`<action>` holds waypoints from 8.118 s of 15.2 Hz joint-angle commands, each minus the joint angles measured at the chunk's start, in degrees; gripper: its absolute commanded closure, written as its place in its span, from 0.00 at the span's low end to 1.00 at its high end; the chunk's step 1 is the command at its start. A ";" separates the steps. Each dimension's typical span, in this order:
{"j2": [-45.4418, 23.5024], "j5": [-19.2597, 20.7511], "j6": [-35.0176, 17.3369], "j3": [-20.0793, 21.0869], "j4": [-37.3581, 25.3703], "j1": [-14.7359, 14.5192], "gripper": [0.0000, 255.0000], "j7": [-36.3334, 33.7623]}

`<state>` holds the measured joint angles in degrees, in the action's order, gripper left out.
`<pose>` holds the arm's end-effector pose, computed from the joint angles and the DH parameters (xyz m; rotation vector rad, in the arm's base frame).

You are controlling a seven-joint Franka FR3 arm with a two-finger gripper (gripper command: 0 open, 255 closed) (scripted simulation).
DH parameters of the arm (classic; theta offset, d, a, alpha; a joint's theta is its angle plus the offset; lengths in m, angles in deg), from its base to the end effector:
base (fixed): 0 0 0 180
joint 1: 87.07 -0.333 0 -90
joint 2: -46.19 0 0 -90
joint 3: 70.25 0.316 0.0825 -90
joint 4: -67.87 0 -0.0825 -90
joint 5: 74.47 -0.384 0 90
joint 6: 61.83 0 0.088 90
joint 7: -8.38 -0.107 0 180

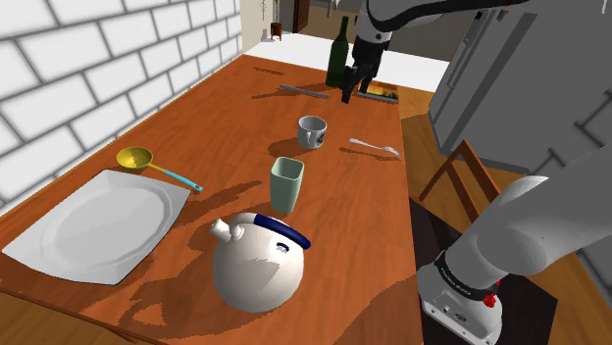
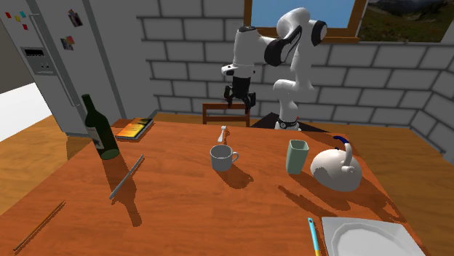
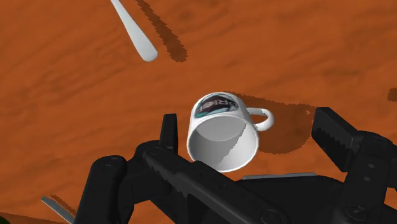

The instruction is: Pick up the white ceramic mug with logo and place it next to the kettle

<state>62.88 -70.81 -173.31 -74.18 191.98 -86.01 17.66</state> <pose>0.4725 -0.0479 0.5223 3.0873 0.1520 0.1003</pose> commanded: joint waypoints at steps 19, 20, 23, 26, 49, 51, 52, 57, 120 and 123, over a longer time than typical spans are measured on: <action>-36.88 -8.12 -7.59 -2.17 -21.82 2.23 0.00 9.26; -37.16 -8.18 -8.26 -2.15 -21.43 2.23 0.00 9.29; -37.95 -8.32 -9.98 -2.08 -20.49 2.22 0.00 9.39; -37.95 -8.32 -9.98 -2.08 -20.49 2.22 0.00 9.39; -35.03 -7.81 -4.09 -2.27 -23.49 2.13 1.00 8.92; -34.49 -7.71 -2.74 -2.30 -24.31 2.12 1.00 8.83; -34.24 -7.66 -2.06 -2.31 -24.74 2.12 1.00 8.78; -33.14 -7.46 1.40 -2.38 -27.10 2.11 1.00 8.57; 21.35 -14.50 20.88 16.45 5.79 -12.24 1.00 -22.78; 24.31 -16.87 21.88 19.19 7.21 -13.91 1.00 -26.33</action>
<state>85.90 -86.78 -151.87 -55.96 198.52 -99.30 -7.35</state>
